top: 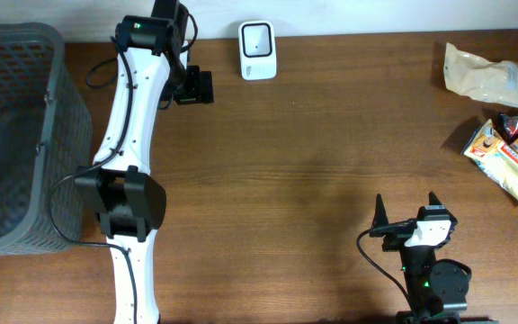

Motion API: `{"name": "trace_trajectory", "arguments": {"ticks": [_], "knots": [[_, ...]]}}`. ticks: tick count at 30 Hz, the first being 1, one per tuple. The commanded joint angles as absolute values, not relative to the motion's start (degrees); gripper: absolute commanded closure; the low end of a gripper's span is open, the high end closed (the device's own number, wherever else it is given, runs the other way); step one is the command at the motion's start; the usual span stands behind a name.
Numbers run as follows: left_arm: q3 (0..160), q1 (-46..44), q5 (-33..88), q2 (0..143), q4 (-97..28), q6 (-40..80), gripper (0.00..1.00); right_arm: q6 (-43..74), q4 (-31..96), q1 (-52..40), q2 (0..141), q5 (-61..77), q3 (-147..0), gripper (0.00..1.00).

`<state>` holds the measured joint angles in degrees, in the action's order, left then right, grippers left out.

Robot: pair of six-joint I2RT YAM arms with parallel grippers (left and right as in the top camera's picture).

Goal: Scan the item barcode

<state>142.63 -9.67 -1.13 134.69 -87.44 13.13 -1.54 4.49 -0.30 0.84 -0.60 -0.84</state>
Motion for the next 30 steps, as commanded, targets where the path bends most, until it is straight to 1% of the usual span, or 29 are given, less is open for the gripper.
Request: {"name": "trace_trajectory", "arguments": {"ticks": [1,7,14,18,26,30], "knots": [[143.2,-9.7,-1.8,135.9,-87.5,13.5,0.01,-1.7,4.7,0.1,0.2,-0.7,-0.3,0.02],[143.2,-9.6,-1.9,135.9,-87.5,13.4,0.01,-1.7,4.7,0.1,0.2,-0.7,-0.3,0.01],[143.3,-9.8,-1.8,135.6,-91.0,13.4,0.01,-1.7,4.7,0.1,0.2,-0.7,-0.3,0.02],[143.3,-10.5,-1.8,134.8,-90.2,13.4,0.01,-1.7,4.7,0.1,0.2,-0.7,-0.3,0.01],[143.2,-10.8,-2.9,125.9,-85.4,13.4,0.01,-1.7,4.7,0.1,0.2,-0.7,-0.3,0.02],[136.2,-11.0,-7.5,118.7,-83.8,13.4,0.01,-1.7,4.7,0.1,0.2,-0.7,-0.3,0.02]]}}
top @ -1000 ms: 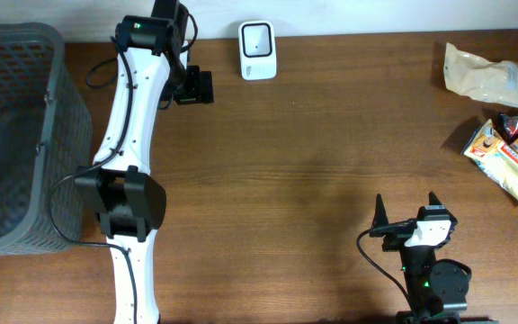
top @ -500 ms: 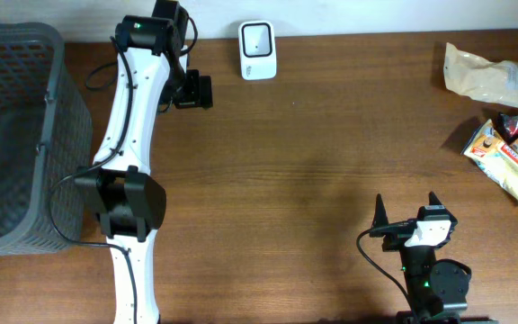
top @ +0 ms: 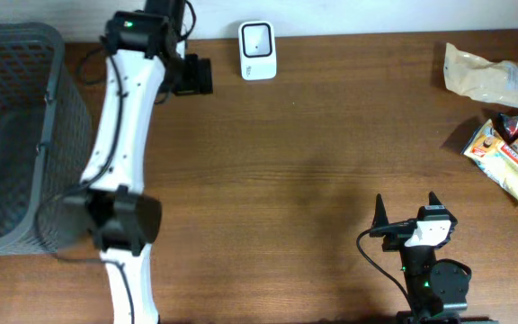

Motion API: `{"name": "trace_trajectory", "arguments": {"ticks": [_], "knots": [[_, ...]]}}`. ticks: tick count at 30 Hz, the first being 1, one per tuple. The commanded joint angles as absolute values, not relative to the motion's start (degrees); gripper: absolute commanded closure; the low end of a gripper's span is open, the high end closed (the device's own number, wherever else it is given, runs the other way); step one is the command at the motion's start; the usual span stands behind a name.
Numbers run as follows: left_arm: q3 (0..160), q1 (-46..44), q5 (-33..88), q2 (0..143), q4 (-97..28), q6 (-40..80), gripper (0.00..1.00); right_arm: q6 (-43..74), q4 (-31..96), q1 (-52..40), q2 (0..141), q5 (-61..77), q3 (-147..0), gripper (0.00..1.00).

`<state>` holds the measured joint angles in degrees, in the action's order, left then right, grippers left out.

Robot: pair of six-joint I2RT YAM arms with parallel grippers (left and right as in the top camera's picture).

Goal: Scan the item barcode

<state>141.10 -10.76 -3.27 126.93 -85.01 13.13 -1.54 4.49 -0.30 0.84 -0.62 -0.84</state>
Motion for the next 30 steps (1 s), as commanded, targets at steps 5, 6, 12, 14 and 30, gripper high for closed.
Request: {"name": "trace_trajectory", "arguments": {"ticks": [5,6,12,14,30], "knots": [[111.7,-11.0,-7.2,105.7,-68.3,11.9,0.01,-1.7,4.7,0.1,0.2,-0.7,-0.3,0.01],[105.8,-11.0,-6.7,102.7,-64.3,11.9,0.01,-1.7,4.7,0.1,0.2,-0.7,-0.3,0.02],[73.6,-11.0,-3.9,83.6,-43.1,7.1,0.01,-1.7,4.7,0.1,0.2,-0.7,-0.3,0.02],[66.3,-11.0,-3.9,78.1,-39.4,6.7,0.01,-1.7,4.7,0.1,0.2,-0.7,-0.3,0.02],[36.7,-11.0,-3.9,26.0,-33.7,6.7,0.01,-1.7,4.7,0.1,0.2,-0.7,-0.3,0.02]]}}
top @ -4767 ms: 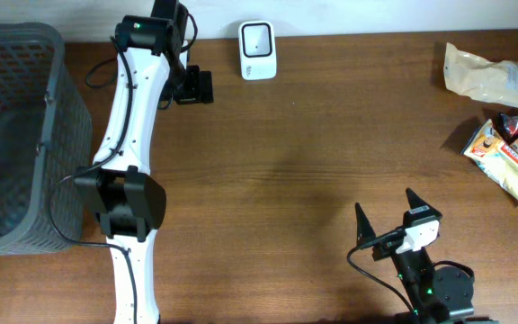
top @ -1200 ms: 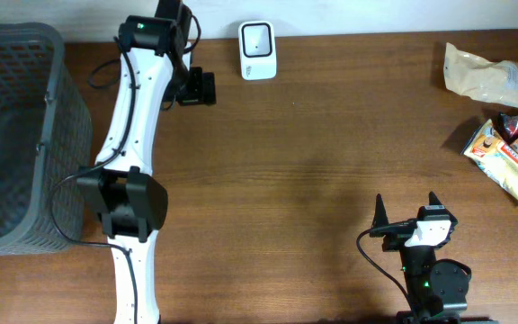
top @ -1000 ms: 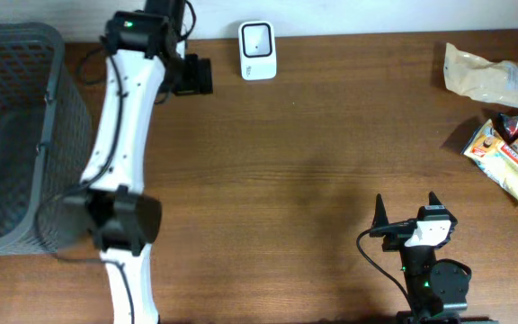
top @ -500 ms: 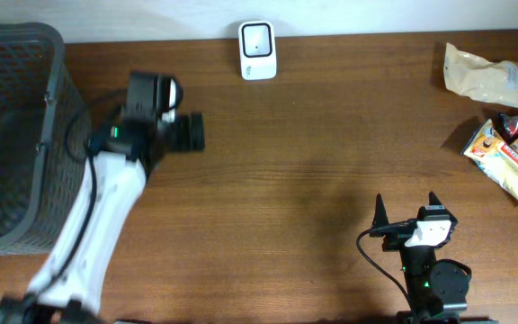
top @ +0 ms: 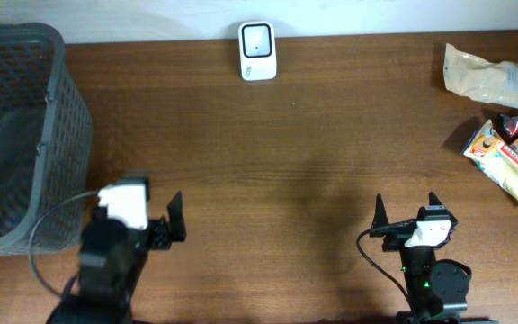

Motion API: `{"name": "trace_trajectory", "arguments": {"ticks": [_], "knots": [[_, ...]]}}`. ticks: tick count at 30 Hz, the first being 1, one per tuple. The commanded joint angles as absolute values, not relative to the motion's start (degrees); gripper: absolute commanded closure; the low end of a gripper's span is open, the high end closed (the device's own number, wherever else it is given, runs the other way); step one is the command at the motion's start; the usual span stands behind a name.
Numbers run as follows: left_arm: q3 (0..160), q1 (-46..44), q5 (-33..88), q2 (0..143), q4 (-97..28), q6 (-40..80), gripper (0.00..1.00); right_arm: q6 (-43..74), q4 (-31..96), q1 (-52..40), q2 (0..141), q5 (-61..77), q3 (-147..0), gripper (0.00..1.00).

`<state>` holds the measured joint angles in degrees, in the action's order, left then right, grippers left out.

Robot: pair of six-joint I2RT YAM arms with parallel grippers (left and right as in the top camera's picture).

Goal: Scan the item barcode

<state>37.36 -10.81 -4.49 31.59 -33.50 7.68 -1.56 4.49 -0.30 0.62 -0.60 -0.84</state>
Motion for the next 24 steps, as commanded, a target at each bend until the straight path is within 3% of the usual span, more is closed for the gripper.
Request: {"name": "trace_trajectory", "arguments": {"ticks": [1,9,15,24], "knots": [[36.7,-11.0,-3.9,25.0,-33.8,6.7,0.01,-1.7,4.7,0.1,0.2,-0.7,-0.3,0.02],[36.2,-7.4,-3.9,20.9,-39.9,6.8,0.01,-1.7,4.7,0.1,0.2,-0.7,-0.3,0.02],[29.0,-5.3,-2.3,14.2,-37.9,6.8,0.01,-1.7,4.7,0.1,0.2,-0.7,-0.3,0.02],[13.5,-4.3,-1.5,4.2,-16.6,6.8,0.01,-1.7,4.7,0.1,0.2,-0.7,-0.3,0.02]]}}
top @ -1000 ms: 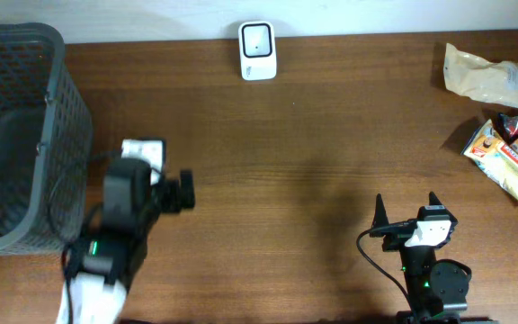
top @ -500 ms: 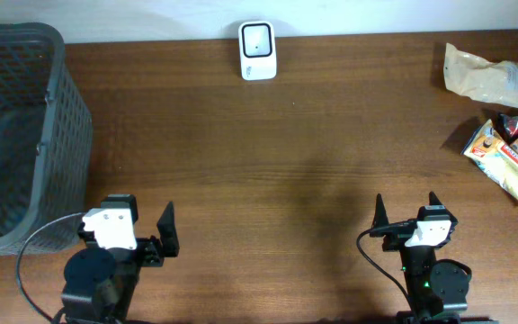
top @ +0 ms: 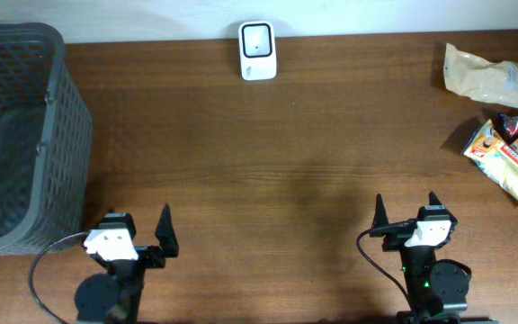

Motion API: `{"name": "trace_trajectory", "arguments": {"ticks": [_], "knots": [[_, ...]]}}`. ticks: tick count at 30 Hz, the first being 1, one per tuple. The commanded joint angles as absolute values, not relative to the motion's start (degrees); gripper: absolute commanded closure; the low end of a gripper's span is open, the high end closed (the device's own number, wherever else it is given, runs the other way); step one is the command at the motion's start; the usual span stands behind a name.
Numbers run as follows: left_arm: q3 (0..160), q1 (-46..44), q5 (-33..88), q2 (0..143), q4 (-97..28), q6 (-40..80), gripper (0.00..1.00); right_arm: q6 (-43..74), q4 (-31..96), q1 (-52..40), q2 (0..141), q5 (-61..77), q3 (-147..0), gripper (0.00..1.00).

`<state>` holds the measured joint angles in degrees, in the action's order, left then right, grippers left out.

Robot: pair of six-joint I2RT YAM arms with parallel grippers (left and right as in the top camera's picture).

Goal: Scan the item barcode

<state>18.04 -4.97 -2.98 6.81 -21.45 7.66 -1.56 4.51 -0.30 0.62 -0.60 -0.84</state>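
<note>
The white barcode scanner [top: 257,38] stands at the table's far edge, a little left of centre. Snack items lie at the far right: a tan bag [top: 484,74] and colourful packets [top: 511,155]. My left gripper [top: 138,230] is folded back at the near left edge, open, nothing between its fingers. At the near right edge my right gripper [top: 406,209] is also open and empty. Both are far from the scanner and the snacks.
A tall grey mesh basket [top: 52,99] fills the left side of the table, just beyond the left arm. Its inside is dark and I cannot tell what lies in it. Brown wooden tabletop [top: 277,162] lies between the grippers and the scanner.
The left arm has drawn a little further back and settled at the near left edge, its gripper now pointing away from me. The right arm and the items have not moved.
The left arm was stretched across the table with its gripper just left of the scanner, then slightly nearer the far edge. After that it was pulled back to the near left, and now it rests folded there. The right arm stayed still throughout.
</note>
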Motion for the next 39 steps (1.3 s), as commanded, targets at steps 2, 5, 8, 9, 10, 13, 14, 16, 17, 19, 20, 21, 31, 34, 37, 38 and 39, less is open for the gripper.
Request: {"name": "trace_trajectory", "arguments": {"ticks": [2,5,8,9,10,13,14,16,17,19,20,21,31,34,37,38,39], "knots": [[11.4,-4.3,-1.2,3.5,-12.2,6.8,0.01,-1.7,4.7,0.1,0.2,-0.7,-0.3,0.02],[8.3,-4.1,-1.3,2.5,-6.4,6.7,0.01,-1.7,4.7,0.1,0.2,-0.7,-0.3,0.02],[5.1,-3.3,-1.3,0.9,-2.8,6.7,0.01,-1.7,4.7,0.1,0.2,-0.7,-0.3,0.02],[4.5,-3.0,-1.3,0.5,-2.2,6.7,0.01,-1.7,4.7,0.1,0.2,-0.7,-0.3,0.01],[3.6,-2.7,-1.3,0.2,-1.1,6.7,0.01,-1.7,4.7,0.1,0.2,-0.7,-0.3,0.02],[1.7,-2.3,-1.3,0.3,1.8,6.4,0.01,-1.7,4.7,0.1,0.2,-0.7,-0.3,0.02],[1.5,-2.3,-1.2,0.3,2.2,5.0,0.01,-1.7,4.7,0.1,0.2,-0.7,-0.3,0.01],[1.1,-2.3,-1.2,0.3,2.1,2.4,0.01,-1.7,4.7,0.1,0.2,-0.7,-0.3,0.02],[1.0,-2.3,-1.2,0.3,2.1,1.1,0.01,-1.7,4.7,0.1,0.2,-0.7,-0.3,0.02],[0.6,-2.3,-1.2,0.3,2.1,-1.8,0.01,-1.7,4.7,0.1,0.2,-0.7,-0.3,0.02],[0.6,-2.3,-1.2,0.3,1.6,-3.1,0.01,-1.7,4.7,0.1,0.2,-0.7,-0.3,0.02],[0.6,-2.3,-1.2,0.3,1.0,-4.9,0.01,-1.7,4.7,0.1,0.2,-0.7,-0.3,0.02],[0.5,-2.3,-1.9,0.3,-4.6,-7.4,0.01,-1.7,4.7,0.1,0.2,-0.7,-0.3,0.02],[0.5,-2.3,-3.3,0.3,-4.6,-2.7,0.01,-1.7,4.7,0.1,0.2,-0.7,-0.3,0.02],[0.5,-2.3,-7.4,0.3,-4.1,3.9,0.01,-1.7,4.7,0.1,0.2,-0.7,-0.3,0.02],[0.5,-2.3,-8.0,0.3,-4.1,3.9,0.01,-1.7,4.7,0.1,0.2,-0.7,-0.3,0.02],[0.5,-2.3,-8.4,0.3,-4.1,3.9,0.01,-1.7,4.7,0.1,0.2,-0.7,-0.3,0.02]]}}
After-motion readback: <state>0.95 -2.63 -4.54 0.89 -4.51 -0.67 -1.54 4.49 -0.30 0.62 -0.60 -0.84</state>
